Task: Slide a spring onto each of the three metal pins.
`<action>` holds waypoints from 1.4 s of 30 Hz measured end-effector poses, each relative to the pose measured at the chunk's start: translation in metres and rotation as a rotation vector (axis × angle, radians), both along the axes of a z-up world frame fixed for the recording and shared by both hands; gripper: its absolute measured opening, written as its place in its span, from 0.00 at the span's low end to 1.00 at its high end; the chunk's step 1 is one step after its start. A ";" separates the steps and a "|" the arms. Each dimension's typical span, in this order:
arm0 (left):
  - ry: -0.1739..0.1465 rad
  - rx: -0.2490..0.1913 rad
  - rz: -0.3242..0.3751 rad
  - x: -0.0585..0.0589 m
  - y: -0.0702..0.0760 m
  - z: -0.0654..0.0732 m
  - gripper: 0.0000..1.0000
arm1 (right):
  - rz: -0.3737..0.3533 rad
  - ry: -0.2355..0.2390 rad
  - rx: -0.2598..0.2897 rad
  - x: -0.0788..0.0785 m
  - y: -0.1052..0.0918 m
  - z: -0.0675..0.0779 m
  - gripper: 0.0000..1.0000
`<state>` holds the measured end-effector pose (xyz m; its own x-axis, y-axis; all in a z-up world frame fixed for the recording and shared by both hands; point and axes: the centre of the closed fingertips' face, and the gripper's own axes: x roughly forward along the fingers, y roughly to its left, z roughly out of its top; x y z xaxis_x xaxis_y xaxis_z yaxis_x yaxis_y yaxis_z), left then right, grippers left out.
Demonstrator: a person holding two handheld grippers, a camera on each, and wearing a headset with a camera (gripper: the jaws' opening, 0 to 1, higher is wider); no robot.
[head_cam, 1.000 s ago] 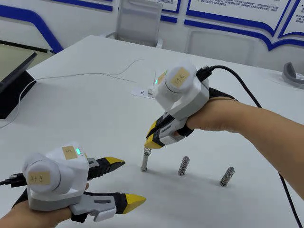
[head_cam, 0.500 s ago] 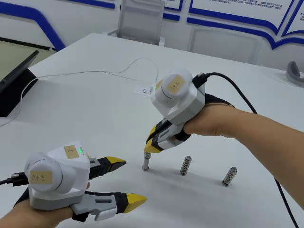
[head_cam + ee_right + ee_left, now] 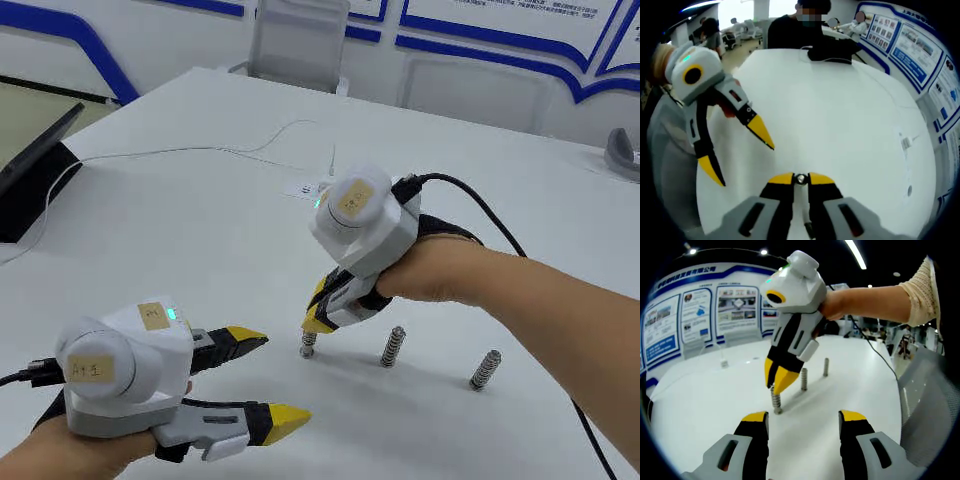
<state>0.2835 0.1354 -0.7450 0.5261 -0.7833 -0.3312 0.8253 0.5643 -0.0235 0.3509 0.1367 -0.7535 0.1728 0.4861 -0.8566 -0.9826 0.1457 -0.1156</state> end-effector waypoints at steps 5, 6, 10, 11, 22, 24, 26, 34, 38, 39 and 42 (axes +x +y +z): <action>0.000 -0.001 0.001 0.000 0.000 0.000 0.57 | -0.013 0.009 -0.008 0.001 -0.001 -0.006 0.12; 0.002 -0.002 0.002 0.000 0.000 0.000 0.57 | -0.014 0.009 -0.010 0.001 -0.001 -0.008 0.12; 0.003 -0.001 0.000 0.000 0.000 0.000 0.58 | -0.015 0.013 -0.020 0.000 -0.003 -0.011 0.12; 0.004 -0.001 -0.001 0.000 0.000 0.000 0.58 | -0.016 0.016 -0.022 0.000 -0.004 -0.011 0.12; 0.001 -0.002 0.002 0.003 0.001 0.000 0.58 | -0.015 0.017 -0.021 -0.004 -0.005 -0.019 0.19; 0.004 0.000 0.004 0.003 0.002 -0.001 0.58 | -0.017 0.014 -0.013 -0.005 -0.005 -0.016 0.19; 0.004 0.001 0.003 0.003 0.002 0.000 0.58 | -0.020 0.004 -0.004 -0.006 -0.007 -0.010 0.21; 0.002 -0.002 -0.001 0.004 -0.001 0.000 0.59 | -0.052 -0.049 0.075 -0.012 -0.019 0.019 0.23; 0.001 -0.003 -0.001 0.005 -0.002 0.001 0.59 | -0.077 -0.072 0.128 -0.016 -0.023 0.035 0.23; 0.000 -0.003 -0.001 0.005 -0.002 0.001 0.60 | -0.083 -0.085 0.144 -0.017 -0.025 0.039 0.23; -0.001 -0.003 0.000 0.005 -0.002 0.001 0.60 | -0.099 -0.100 0.178 -0.021 -0.031 0.048 0.24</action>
